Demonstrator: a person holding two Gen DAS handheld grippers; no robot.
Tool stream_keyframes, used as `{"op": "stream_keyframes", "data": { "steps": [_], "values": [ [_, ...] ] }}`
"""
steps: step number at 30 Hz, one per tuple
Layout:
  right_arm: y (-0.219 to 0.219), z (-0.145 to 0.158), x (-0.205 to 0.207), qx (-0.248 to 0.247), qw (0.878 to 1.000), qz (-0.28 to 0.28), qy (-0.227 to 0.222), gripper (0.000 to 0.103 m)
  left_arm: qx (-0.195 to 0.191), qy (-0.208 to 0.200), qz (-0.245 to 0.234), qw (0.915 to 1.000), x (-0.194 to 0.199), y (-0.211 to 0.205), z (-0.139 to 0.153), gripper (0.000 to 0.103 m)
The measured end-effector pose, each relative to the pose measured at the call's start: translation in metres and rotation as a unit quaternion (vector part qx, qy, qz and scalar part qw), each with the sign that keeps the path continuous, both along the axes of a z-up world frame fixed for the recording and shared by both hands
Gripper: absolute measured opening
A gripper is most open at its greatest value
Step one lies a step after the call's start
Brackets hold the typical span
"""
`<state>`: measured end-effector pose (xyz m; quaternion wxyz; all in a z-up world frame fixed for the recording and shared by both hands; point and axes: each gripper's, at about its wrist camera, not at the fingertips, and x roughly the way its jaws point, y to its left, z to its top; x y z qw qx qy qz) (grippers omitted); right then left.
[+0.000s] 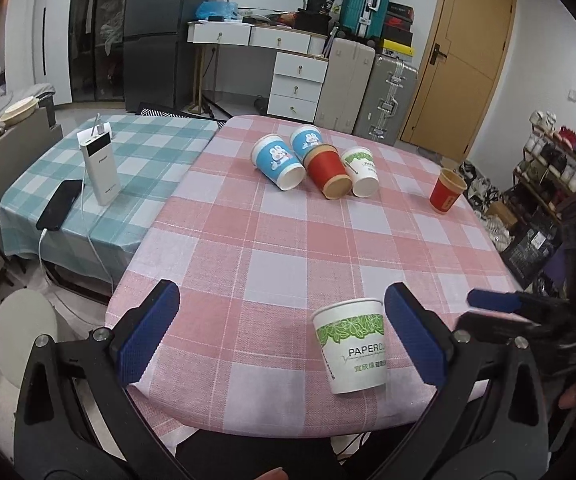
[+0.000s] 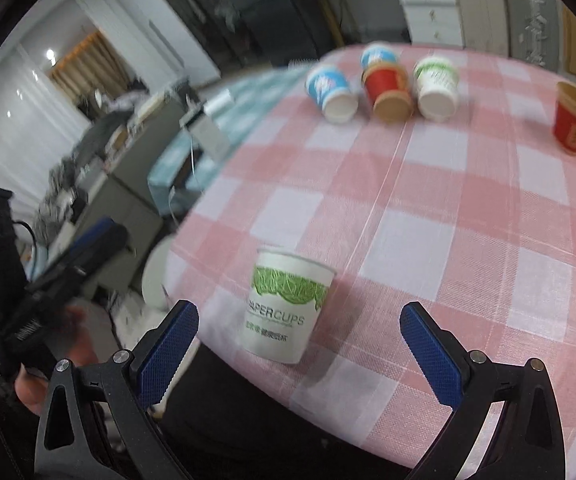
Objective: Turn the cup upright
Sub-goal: 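Grasp the white cup by its body with the right gripper, then carry the white cup with the right gripper and set it down rim up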
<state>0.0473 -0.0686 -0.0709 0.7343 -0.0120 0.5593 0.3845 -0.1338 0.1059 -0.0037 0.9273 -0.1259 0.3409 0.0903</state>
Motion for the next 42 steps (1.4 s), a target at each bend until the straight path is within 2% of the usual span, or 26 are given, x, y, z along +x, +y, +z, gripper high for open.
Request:
{"op": "stream_keyframes", "data": {
  "steps": [4,7,9,12,14,16,17,18,19,25,31,35,38,40,42],
  "values": [
    [0.022,-0.029,0.021,-0.01,0.995,0.02,0.094,0.103,-0.007,-0.007,0.016,0.9998,-0.009,0.019,-0.001,0.102],
    [0.04,-0.05,0.041,-0.023,0.984,0.019,0.178,0.103,-0.01,-0.003,0.021,0.9997,-0.014,0.028,-0.006,0.102],
    [0.055,-0.059,0.05,-0.027,0.977,0.037,0.207,0.103,-0.022,0.009,0.02,0.9995,-0.013,0.034,-0.014,0.102],
    [0.07,-0.067,0.059,-0.077,0.972,0.048,0.219,0.103,-0.034,0.026,0.015,0.999,-0.009,0.036,-0.021,0.102],
    [0.077,-0.069,0.064,-0.131,0.972,0.046,0.19,0.103,-0.028,0.024,0.015,0.9992,-0.01,0.037,-0.021,0.102],
    [0.084,-0.07,0.063,-0.147,0.969,0.063,0.188,0.101,-0.028,0.02,0.018,0.9993,-0.01,0.037,-0.021,0.102],
    [0.085,-0.071,0.063,-0.151,0.968,0.069,0.19,0.096,-0.03,0.017,0.021,0.9992,-0.012,0.039,-0.021,0.102],
    [0.086,-0.071,0.064,-0.147,0.967,0.073,0.197,0.076,-0.034,0.014,0.024,0.999,-0.012,0.039,-0.02,0.102],
    [0.083,-0.07,0.065,-0.138,0.966,0.071,0.207,0.067,-0.038,0.014,0.025,0.9989,-0.012,0.04,-0.021,0.102],
    [0.043,-0.057,0.075,-0.082,0.971,0.027,0.224,0.062,-0.045,0.016,0.014,0.9988,-0.008,0.034,-0.022,0.102],
    [-0.024,-0.028,0.084,0.005,0.979,-0.046,0.196,0.062,-0.044,0.023,-0.005,0.9988,0.007,0.02,-0.021,0.102],
    [-0.073,-0.005,0.085,0.051,0.987,-0.089,0.124,0.062,-0.047,0.019,-0.021,0.9985,0.03,0.01,-0.018,0.102],
    [-0.101,0.003,0.082,0.054,0.989,-0.123,0.067,0.062,-0.052,0.015,-0.034,0.998,0.047,0.0,-0.015,0.102],
    [-0.11,0.007,0.078,0.034,0.989,-0.143,0.016,0.062,-0.054,0.014,-0.044,0.9975,0.06,-0.008,-0.014,0.102],
    [-0.119,0.007,0.074,0.028,0.987,-0.158,-0.018,0.062,-0.056,0.019,-0.053,0.9968,0.072,-0.016,-0.016,0.102]
  ]
}}
